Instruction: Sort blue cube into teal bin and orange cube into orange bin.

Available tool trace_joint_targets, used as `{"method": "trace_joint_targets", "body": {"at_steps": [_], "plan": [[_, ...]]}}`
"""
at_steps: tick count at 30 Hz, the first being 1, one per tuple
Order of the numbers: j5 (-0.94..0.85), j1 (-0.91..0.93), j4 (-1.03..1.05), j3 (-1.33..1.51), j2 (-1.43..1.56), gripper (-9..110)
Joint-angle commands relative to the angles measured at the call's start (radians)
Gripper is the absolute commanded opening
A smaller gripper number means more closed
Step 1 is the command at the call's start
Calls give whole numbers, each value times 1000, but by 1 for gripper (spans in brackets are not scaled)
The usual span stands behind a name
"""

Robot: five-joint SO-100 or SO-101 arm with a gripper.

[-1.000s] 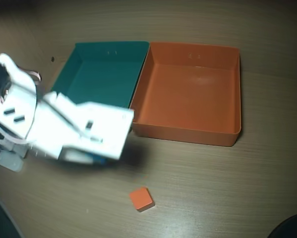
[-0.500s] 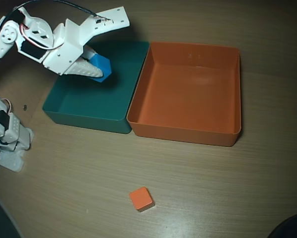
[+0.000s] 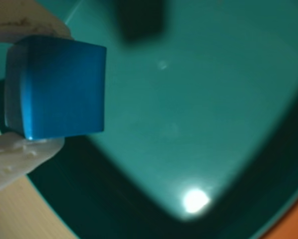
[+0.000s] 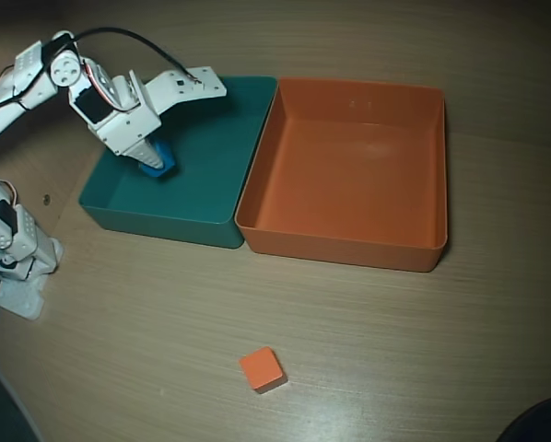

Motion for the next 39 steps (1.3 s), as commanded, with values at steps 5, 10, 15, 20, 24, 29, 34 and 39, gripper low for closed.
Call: {"method": "trace_joint_targets", "body": {"at_steps": [5,10,15,20,24,29,34,39], "plan": [[6,5,-14,-14,12,1],[6,11,-14,-14,12,22],[-6,12,-14,-5,12,38],[-9,12,-14,0,12,42],[-9,12,-14,-5,12,41],[-9,12,-14,-14,15,37],[0,15,-14,-14,29,28],[2,58,-14,-60,31,14]]}}
